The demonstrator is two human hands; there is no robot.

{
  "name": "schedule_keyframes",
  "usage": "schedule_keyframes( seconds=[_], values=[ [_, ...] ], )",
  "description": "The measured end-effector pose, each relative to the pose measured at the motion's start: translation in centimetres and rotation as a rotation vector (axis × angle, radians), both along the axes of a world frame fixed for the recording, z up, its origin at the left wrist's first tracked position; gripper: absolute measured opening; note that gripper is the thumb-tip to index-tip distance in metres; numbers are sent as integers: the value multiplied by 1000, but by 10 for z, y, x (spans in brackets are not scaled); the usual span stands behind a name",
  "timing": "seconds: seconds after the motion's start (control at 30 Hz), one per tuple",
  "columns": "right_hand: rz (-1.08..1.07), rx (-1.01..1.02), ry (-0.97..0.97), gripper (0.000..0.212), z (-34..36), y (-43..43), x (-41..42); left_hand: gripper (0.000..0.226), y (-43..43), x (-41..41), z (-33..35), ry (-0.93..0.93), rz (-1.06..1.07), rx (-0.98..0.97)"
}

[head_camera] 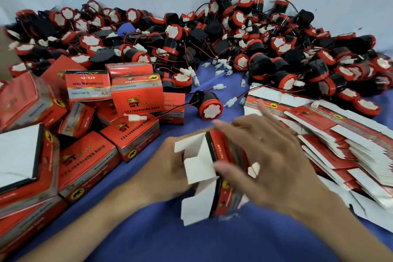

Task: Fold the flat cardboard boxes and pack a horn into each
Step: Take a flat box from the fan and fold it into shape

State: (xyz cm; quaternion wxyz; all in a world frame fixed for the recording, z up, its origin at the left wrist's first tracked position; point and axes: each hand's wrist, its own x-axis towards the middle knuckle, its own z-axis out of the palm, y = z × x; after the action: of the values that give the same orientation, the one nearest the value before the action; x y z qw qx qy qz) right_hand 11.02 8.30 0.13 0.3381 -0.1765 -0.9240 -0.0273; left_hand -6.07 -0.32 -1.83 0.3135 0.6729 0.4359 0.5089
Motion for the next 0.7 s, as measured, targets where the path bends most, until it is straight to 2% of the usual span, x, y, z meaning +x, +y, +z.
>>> schedule_keyframes(
  seconds=[0.07, 0.13, 0.23, 0.3, 0.33, 0.37, 0.43, 0.5, 0.53, 0.57, 0.6, 0.7],
  values=[
    [67, 61, -141, 74, 0, -9, -4, 35, 1, -1, -4, 79, 98, 68],
    [123, 79, -262, 82, -2, -12, -6, 40, 0, 0, -7, 43, 152, 66],
    [155, 131, -248, 74, -2, -10, -5, 27, 6, -1, -13, -2, 318, 21],
    [156, 152, -179, 66, -2, -8, -4, 23, 9, -6, -13, -135, 454, -90],
    [150, 156, -142, 63, 0, -8, -4, 29, 10, -9, -12, -192, 482, -108],
    [137, 165, -111, 61, 1, -8, -3, 37, 10, -10, -9, -253, 486, -107],
    [105, 182, -60, 54, 4, -6, -1, 38, 10, -10, -6, -470, 441, -76],
    [108, 94, 55, 47, 7, -6, 0, 30, 8, -4, -5, -683, 402, -29],
    [120, 11, 148, 45, 8, -7, 0, 22, 5, 0, -5, -718, 394, 22],
    [128, -81, 248, 43, 9, -8, -1, 12, 3, 5, -4, -693, 390, 85],
    [127, -182, 339, 43, 9, -10, -2, 11, 0, 11, -1, -643, 373, 150],
    [119, -473, 514, 34, 11, -17, -6, 36, -7, 26, 5, -458, 312, 294]
  ],
)
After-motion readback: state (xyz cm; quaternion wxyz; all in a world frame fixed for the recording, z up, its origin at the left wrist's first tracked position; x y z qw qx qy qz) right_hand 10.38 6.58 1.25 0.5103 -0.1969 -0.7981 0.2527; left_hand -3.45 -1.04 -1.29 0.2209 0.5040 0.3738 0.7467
